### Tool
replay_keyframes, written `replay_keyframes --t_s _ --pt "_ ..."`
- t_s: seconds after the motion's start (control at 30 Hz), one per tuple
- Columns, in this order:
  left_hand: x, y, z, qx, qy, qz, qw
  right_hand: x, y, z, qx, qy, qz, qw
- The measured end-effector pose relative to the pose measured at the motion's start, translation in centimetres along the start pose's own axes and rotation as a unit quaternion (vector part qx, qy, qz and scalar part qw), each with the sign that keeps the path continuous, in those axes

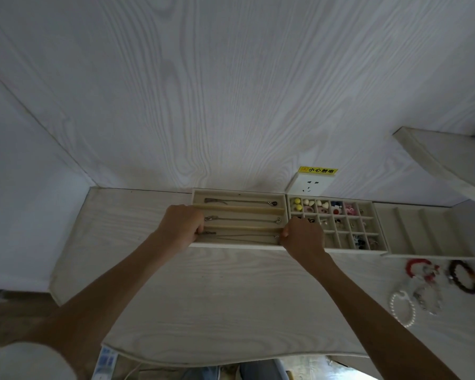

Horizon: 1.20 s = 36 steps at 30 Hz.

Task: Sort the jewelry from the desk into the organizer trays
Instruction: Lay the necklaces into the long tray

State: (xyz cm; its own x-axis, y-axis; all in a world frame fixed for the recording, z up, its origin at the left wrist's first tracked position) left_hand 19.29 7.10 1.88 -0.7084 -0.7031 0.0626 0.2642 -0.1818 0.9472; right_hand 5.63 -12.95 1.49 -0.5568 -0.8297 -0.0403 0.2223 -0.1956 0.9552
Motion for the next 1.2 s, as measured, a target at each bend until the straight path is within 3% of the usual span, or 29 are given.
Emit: replay_keyframes --t_s 0.17,0.33,0.4,0.7,0.9,1.07,1.2 --pt "-0.7 -0.4 0.6 -0.006 -0.016 0.03 0.999 1.6 1.5 0.8 0.056 0.115 -0.041 0.991" --pt "-1.4 -0.8 1.8 -0.072 -0.05 0.079 0.993 2.7 0.2 2.4 0.054 0.222 0.059 0.972" --pt "-1.0 -0.7 2.4 -0.097 -0.065 0.077 0.99 2.5 -0.4 2.9 0.09 0.242 0.103 0.961" --pt "-1.3 -1.5 3.1 -0.138 -0.076 0.016 0.987 1.9 -1.5 3.0 0.114 0.257 0.165 0.945" --pt "-1.4 -1.1 3.4 -0.131 -0.07 0.019 0.989 2.2 -1.4 2.9 0.132 0.262 0.163 0.942" --pt "-1.2 -0.4 3.6 -0.078 -0.061 0.036 0.994 2.0 -0.9 3.1 0.171 0.27 0.132 0.939" --pt "-1.1 -0.7 3.6 -0.088 -0.064 0.01 0.994 2.1 -1.2 3.0 0.179 0.273 0.137 0.935"
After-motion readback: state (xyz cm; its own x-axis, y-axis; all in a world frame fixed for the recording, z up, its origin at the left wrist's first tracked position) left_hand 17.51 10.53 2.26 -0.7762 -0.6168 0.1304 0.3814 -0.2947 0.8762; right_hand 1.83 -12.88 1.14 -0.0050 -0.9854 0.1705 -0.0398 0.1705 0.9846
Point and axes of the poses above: each hand's wrist, its own z-axis away from the middle knuckle, its own y-axis out of the back of the hand, x = y × z, the point moved 4 cm from there along -z, towards the middle knuckle, and after that the axes turned 3 degrees about y, right-handed, at the moved point
